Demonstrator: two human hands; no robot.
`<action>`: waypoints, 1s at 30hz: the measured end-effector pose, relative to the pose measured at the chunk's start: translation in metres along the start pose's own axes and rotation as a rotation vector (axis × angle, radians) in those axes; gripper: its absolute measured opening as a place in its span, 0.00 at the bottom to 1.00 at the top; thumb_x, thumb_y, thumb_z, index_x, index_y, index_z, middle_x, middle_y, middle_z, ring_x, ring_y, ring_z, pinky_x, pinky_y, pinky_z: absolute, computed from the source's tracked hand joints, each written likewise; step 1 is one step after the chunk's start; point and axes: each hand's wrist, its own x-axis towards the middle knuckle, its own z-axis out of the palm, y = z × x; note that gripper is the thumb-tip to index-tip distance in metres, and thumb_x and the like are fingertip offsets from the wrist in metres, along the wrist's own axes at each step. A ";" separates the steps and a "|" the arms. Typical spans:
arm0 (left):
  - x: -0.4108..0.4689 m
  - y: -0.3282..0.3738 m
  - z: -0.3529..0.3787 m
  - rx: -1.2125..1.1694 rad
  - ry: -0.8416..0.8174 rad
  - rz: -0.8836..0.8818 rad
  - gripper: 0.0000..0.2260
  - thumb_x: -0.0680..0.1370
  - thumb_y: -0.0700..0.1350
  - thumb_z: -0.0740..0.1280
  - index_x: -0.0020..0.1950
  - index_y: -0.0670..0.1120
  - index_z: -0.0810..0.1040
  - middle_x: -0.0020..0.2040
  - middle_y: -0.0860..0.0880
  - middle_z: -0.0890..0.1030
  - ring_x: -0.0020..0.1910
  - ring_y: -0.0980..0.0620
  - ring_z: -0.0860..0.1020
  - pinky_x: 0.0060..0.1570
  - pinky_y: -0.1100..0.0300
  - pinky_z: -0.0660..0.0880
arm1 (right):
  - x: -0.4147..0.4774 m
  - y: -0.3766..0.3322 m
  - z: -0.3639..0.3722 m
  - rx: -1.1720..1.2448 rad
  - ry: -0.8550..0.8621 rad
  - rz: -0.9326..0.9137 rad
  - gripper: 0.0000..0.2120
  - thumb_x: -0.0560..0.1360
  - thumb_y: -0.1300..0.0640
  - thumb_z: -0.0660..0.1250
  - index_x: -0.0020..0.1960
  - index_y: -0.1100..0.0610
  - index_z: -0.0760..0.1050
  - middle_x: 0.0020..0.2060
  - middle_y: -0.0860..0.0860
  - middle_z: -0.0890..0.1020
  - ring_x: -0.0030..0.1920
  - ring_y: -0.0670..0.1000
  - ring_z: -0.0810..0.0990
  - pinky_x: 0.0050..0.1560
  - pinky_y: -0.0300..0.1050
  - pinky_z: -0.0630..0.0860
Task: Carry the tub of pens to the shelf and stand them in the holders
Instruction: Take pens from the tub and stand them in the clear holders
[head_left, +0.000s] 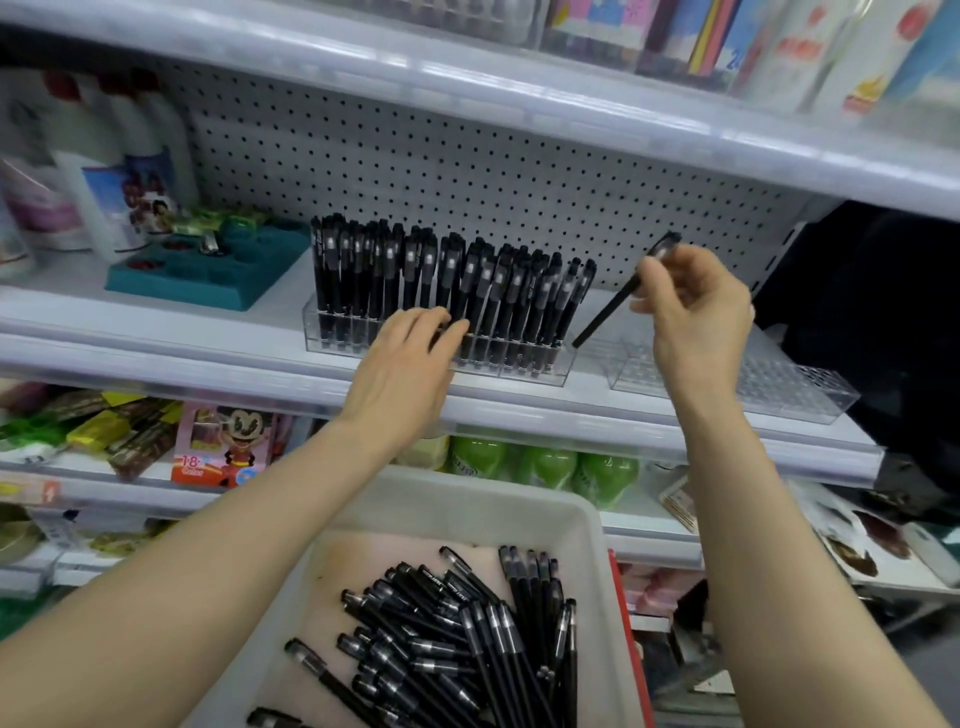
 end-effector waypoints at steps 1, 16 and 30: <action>0.000 -0.001 0.002 0.006 0.002 0.005 0.24 0.75 0.40 0.69 0.71 0.41 0.70 0.66 0.40 0.73 0.66 0.40 0.69 0.69 0.46 0.66 | 0.004 -0.001 0.002 -0.011 0.003 -0.013 0.02 0.77 0.55 0.68 0.48 0.54 0.78 0.37 0.49 0.82 0.38 0.51 0.84 0.38 0.34 0.76; -0.005 0.002 0.008 -0.034 -0.002 -0.051 0.24 0.76 0.41 0.69 0.71 0.41 0.70 0.65 0.43 0.73 0.63 0.42 0.69 0.64 0.48 0.70 | 0.007 0.047 0.044 -0.301 -0.251 0.084 0.10 0.78 0.52 0.67 0.54 0.57 0.81 0.39 0.51 0.85 0.41 0.51 0.85 0.51 0.52 0.80; -0.074 0.017 -0.005 -0.218 -0.125 -0.093 0.23 0.78 0.42 0.66 0.73 0.45 0.69 0.70 0.44 0.70 0.70 0.44 0.66 0.68 0.46 0.68 | -0.093 0.034 0.015 -0.376 -0.266 0.186 0.06 0.75 0.57 0.71 0.52 0.54 0.81 0.38 0.46 0.82 0.41 0.45 0.81 0.49 0.45 0.80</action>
